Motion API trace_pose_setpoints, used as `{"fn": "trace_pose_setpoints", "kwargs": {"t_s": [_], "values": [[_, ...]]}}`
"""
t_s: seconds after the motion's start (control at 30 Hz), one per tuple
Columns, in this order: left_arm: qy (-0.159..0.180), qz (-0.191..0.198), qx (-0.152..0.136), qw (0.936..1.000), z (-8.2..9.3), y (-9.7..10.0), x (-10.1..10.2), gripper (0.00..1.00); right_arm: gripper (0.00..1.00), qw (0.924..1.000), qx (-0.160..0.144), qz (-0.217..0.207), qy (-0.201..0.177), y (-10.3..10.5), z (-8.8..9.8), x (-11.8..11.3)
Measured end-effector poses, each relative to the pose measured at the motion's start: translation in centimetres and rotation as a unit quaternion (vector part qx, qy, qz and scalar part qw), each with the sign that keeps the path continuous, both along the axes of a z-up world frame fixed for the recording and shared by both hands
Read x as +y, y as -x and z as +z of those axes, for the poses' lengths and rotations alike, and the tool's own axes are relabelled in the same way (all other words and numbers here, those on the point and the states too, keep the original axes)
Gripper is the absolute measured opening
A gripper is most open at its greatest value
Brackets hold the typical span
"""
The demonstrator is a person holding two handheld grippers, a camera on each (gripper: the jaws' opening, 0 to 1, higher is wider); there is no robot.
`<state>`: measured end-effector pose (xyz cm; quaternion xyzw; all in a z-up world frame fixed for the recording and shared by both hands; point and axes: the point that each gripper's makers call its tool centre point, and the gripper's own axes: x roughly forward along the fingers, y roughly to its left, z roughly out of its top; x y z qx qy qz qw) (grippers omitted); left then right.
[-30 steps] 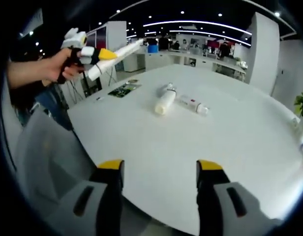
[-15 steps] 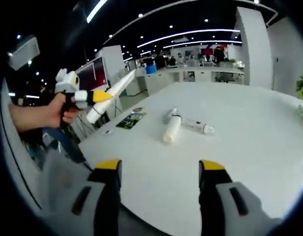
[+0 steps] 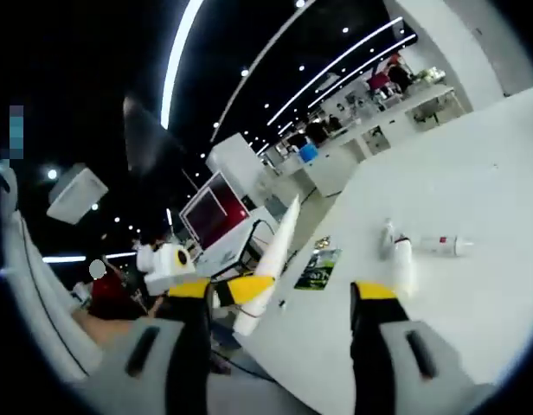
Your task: Arrange the skincare products in the storage area until every visible bottle or jar stands upright without overlapping.
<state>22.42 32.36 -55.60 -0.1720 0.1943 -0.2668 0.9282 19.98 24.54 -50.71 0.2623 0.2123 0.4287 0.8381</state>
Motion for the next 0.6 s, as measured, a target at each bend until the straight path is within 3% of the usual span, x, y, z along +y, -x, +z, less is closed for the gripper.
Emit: {"fn": "trace_pose_setpoints", "kwargs": {"t_s": [0.2,0.6], "values": [[-0.003,-0.006,-0.005,1.0,0.1,1.3,-0.7,0.28,0.68,0.9989,0.012,0.002,-0.045,-1.0,2.4,1.3],[-0.025,-0.031,-0.03,0.9988,1.2,3.0,-2.9,0.28,0.67,0.9986,0.034,0.023,-0.033,-0.9,2.1,3.9]]}}
